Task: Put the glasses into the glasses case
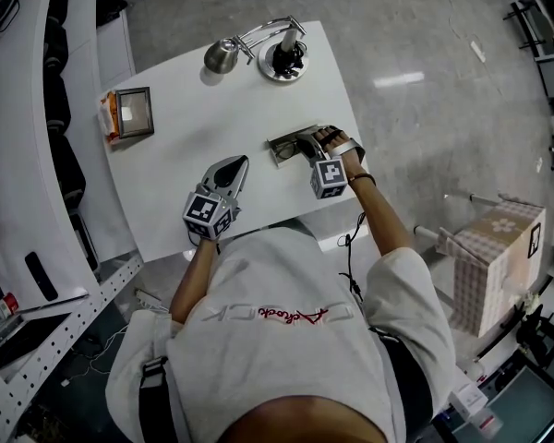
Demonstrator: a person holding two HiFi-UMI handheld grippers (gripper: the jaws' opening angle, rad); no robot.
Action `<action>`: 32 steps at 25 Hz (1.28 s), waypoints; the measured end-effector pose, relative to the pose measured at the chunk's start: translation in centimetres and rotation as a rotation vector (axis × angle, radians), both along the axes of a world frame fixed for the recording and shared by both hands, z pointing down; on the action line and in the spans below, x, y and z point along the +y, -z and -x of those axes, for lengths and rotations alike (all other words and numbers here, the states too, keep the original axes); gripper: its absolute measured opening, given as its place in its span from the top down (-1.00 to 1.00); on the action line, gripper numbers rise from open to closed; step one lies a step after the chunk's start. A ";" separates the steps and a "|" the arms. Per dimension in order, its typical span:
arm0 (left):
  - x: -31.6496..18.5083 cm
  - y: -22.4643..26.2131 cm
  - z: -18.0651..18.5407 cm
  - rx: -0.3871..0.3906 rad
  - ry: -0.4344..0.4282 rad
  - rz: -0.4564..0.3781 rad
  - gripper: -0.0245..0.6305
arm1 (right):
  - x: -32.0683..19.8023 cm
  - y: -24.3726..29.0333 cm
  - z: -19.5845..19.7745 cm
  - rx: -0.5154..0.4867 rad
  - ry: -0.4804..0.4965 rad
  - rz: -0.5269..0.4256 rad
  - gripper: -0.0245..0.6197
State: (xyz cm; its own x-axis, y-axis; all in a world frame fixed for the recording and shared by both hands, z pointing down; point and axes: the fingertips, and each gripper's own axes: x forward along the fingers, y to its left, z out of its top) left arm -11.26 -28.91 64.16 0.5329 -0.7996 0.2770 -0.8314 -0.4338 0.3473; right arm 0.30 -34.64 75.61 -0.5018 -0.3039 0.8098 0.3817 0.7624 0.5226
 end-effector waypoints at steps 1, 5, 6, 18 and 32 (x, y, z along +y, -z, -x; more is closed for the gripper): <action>0.0 0.2 0.0 0.000 -0.004 -0.005 0.85 | 0.0 0.3 0.0 -0.007 -0.007 -0.006 0.64; 0.1 0.9 -0.3 -0.001 -0.020 -0.031 0.85 | 0.0 1.8 -0.2 -0.025 -0.034 -0.045 0.75; 0.2 1.0 -0.4 -0.001 -0.025 -0.037 0.85 | 0.2 2.2 -0.2 -0.031 -0.041 -0.057 0.83; 2.7 3.0 -1.7 -0.012 -0.091 -0.104 0.85 | 3.0 6.5 -0.5 -0.206 -0.238 -0.067 0.88; 6.2 4.5 -2.9 -0.024 -0.145 -0.162 0.85 | 8.5 15.1 1.1 -0.981 -0.790 0.311 0.88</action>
